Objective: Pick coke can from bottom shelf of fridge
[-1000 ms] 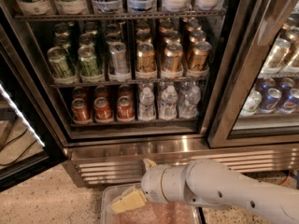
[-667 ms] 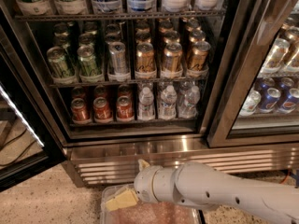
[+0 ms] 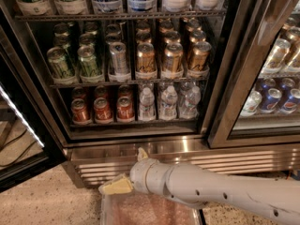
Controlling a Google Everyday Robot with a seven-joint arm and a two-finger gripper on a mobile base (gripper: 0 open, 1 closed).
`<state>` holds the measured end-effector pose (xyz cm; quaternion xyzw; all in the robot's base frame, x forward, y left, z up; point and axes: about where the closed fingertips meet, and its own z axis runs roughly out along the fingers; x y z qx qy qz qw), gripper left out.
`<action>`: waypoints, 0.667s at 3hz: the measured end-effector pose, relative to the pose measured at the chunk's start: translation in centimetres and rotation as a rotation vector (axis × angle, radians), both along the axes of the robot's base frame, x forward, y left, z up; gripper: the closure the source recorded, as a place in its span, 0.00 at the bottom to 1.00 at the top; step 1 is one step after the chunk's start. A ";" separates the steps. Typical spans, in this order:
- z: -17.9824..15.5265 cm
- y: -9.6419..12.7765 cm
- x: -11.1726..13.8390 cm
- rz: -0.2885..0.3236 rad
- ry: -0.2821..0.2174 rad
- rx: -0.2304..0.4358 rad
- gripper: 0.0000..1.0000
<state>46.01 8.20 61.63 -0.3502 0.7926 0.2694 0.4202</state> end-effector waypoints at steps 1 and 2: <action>0.0 0.0 0.0 0.000 0.000 0.000 0.00; 0.5 0.0 2.3 -0.019 -0.006 0.020 0.00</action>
Offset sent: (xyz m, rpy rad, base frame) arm 0.0590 -0.0027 0.0121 0.0496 -0.0142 -0.0535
